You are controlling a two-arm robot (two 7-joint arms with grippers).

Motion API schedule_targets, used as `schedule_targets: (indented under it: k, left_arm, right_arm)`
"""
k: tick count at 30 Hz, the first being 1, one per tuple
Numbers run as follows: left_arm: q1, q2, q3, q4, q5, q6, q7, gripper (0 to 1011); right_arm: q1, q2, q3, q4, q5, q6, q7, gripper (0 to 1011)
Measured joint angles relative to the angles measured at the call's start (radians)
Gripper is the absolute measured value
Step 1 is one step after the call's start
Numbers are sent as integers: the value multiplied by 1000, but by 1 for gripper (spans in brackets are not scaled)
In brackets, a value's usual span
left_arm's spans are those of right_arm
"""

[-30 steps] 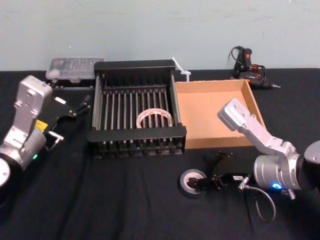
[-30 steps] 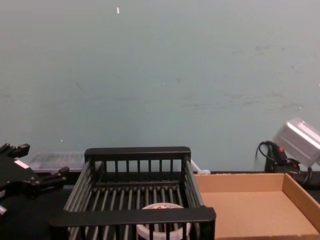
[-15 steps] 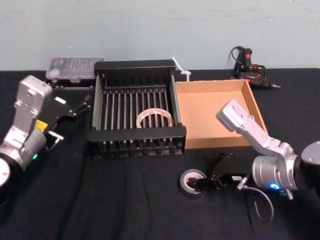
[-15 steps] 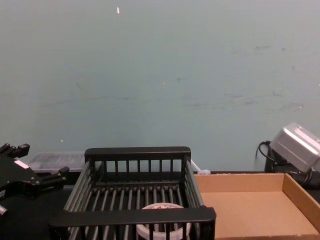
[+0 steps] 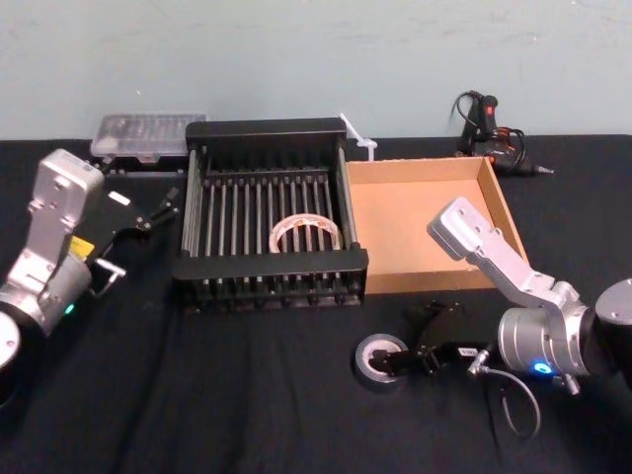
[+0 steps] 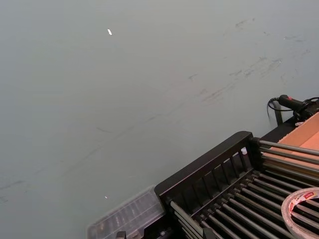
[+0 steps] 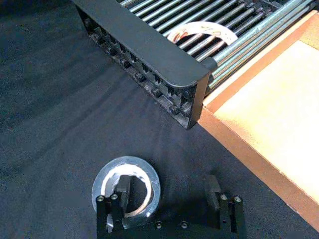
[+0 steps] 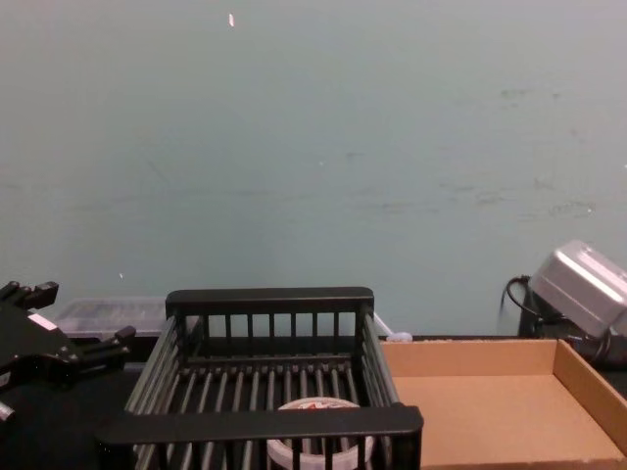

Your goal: Pick up the white tape and place it into the black box , Pick up the silver tape and place it into the brown box.

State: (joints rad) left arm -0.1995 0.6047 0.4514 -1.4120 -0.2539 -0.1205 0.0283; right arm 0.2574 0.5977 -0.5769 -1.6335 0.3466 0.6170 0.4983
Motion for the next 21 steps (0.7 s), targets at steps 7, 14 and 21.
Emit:
schedule_targets:
  k: [7, 14, 21]
  left_arm:
    - [0, 0, 0, 0, 0, 0, 0, 1001]
    - [0, 0, 0, 0, 0, 0, 0, 1001]
    - [0, 0, 0, 0, 0, 0, 0, 1001]
  right_arm:
    - [0, 0, 0, -1, 0, 0, 0, 835]
    - [0, 0, 0, -1, 0, 1, 0, 620]
    - [0, 0, 0, -1, 0, 1, 0, 374]
